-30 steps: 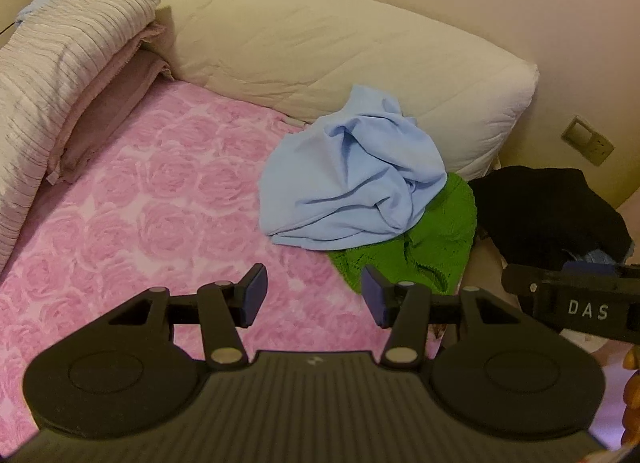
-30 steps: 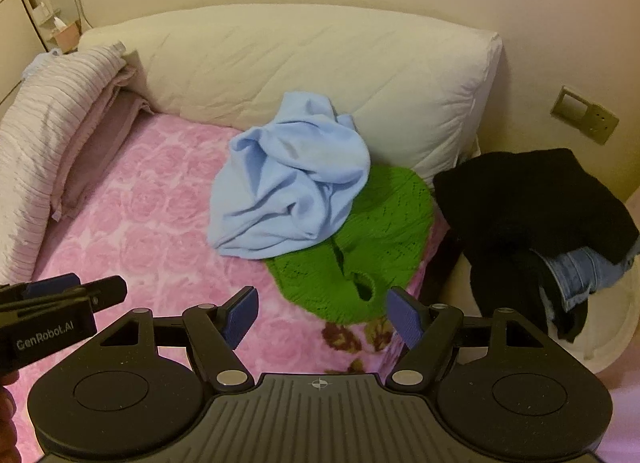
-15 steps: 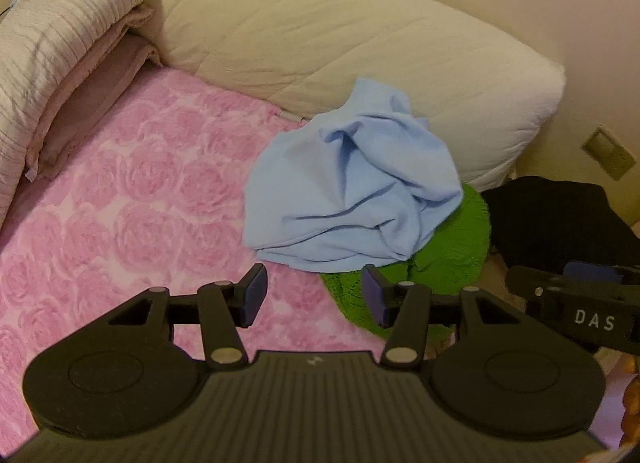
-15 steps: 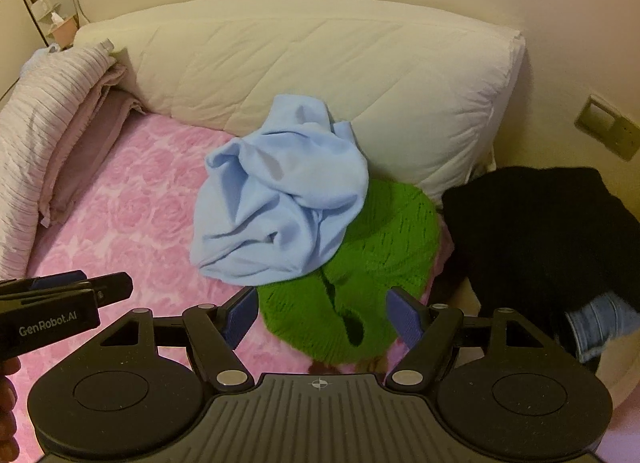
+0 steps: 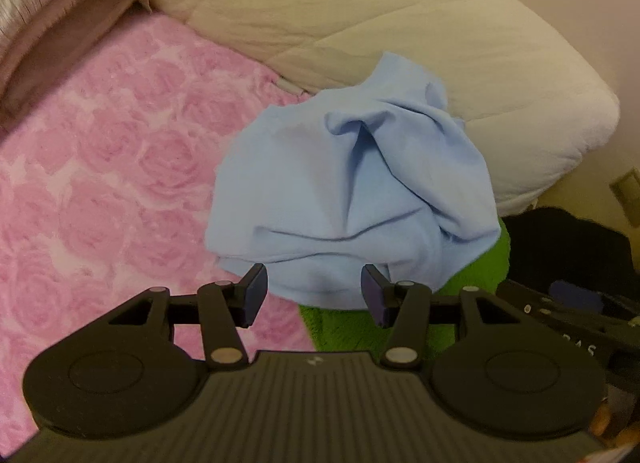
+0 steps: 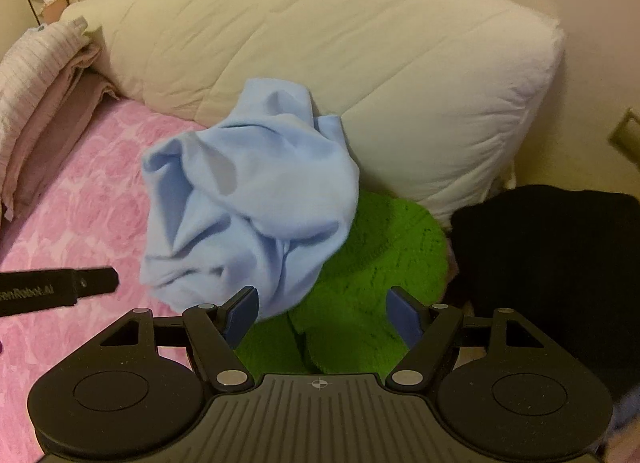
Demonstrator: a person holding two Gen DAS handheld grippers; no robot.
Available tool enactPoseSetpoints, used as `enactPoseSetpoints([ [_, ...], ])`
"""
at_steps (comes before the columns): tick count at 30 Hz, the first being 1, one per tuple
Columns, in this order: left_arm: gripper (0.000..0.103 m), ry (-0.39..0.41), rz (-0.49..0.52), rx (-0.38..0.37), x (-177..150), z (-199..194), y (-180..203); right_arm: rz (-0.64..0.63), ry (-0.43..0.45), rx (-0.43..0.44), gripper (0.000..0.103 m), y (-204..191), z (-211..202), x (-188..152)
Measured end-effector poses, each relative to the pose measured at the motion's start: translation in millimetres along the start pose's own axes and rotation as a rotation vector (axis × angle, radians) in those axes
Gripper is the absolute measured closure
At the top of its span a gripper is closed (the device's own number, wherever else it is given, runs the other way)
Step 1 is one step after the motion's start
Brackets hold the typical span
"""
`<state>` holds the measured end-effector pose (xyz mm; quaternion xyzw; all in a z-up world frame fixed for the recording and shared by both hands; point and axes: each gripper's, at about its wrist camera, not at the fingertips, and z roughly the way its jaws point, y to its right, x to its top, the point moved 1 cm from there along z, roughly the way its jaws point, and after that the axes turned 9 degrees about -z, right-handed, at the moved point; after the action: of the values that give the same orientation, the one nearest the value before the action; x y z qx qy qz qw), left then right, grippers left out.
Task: Fold clothes
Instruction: 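Reach both grippers to the light-blue sweatshirt and pinch its fabric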
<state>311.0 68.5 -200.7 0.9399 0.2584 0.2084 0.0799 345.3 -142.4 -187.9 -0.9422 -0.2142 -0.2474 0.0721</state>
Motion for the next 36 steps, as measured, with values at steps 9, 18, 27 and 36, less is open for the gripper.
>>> enactPoseSetpoints([
  [9, 0.055, -0.014, -0.102, -0.033, 29, 52, -7, -0.027, -0.001, 0.022, 0.029, 11, 61, 29],
  [18, 0.082, -0.069, -0.22, -0.141, 42, 93, -19, -0.029, 0.009, 0.075, 0.032, 17, 96, 38],
  [27, 0.103, 0.112, -0.17, -0.172, 39, 29, -43, -0.091, 0.105, 0.196, 0.095, -5, 53, 58],
  [36, 0.103, 0.483, -0.31, -0.141, 6, -148, -135, -0.288, 0.324, 0.434, 0.098, -95, -61, 71],
])
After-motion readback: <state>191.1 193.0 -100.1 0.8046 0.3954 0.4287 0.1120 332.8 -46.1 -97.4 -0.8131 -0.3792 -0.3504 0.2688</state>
